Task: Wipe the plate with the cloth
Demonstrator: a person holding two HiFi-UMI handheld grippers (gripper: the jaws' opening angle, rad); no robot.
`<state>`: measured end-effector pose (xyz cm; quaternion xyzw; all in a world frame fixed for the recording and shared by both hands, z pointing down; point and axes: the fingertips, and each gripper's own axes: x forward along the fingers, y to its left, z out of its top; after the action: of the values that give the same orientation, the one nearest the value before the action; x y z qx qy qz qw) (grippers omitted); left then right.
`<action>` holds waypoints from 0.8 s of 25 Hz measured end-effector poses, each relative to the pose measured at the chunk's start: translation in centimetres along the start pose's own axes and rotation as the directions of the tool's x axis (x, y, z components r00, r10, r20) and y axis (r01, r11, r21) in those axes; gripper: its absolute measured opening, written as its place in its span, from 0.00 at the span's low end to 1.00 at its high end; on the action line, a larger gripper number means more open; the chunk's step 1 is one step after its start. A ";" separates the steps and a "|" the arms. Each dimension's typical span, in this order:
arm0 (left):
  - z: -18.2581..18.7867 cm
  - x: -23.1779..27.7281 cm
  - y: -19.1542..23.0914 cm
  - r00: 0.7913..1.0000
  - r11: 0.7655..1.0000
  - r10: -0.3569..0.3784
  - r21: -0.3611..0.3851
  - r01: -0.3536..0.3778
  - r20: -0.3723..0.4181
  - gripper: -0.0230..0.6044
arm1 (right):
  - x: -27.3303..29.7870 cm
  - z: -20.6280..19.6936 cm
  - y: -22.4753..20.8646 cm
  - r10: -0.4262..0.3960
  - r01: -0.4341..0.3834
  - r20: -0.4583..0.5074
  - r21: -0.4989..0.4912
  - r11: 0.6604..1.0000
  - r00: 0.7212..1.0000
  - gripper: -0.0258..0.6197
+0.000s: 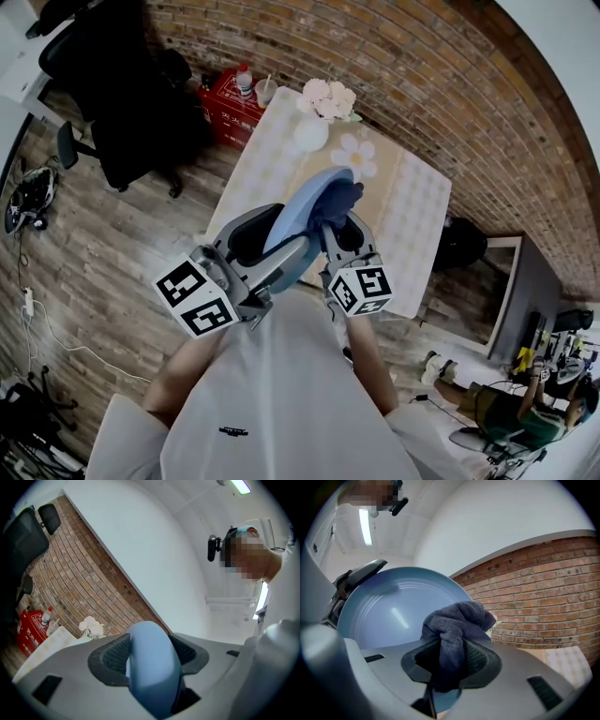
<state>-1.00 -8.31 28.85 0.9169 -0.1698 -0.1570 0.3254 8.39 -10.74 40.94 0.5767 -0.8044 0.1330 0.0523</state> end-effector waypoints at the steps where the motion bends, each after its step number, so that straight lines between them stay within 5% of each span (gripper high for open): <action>1: 0.4 0.0 0.2 1.000 1.000 0.000 0.001 0.000 0.009 0.44 | 0.2 -0.3 0.0 0.003 -0.003 -0.009 0.002 1.000 1.000 0.22; 20: 2.6 1.7 2.6 0.998 0.999 0.028 0.021 -0.029 0.060 0.44 | -0.8 -4.1 6.8 0.230 -0.227 -0.117 0.038 0.973 0.966 0.22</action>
<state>-1.06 -12.34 28.30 0.9127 -0.1944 -0.1780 0.3124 1.93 -6.87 43.65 0.4716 -0.8592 0.1826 0.0778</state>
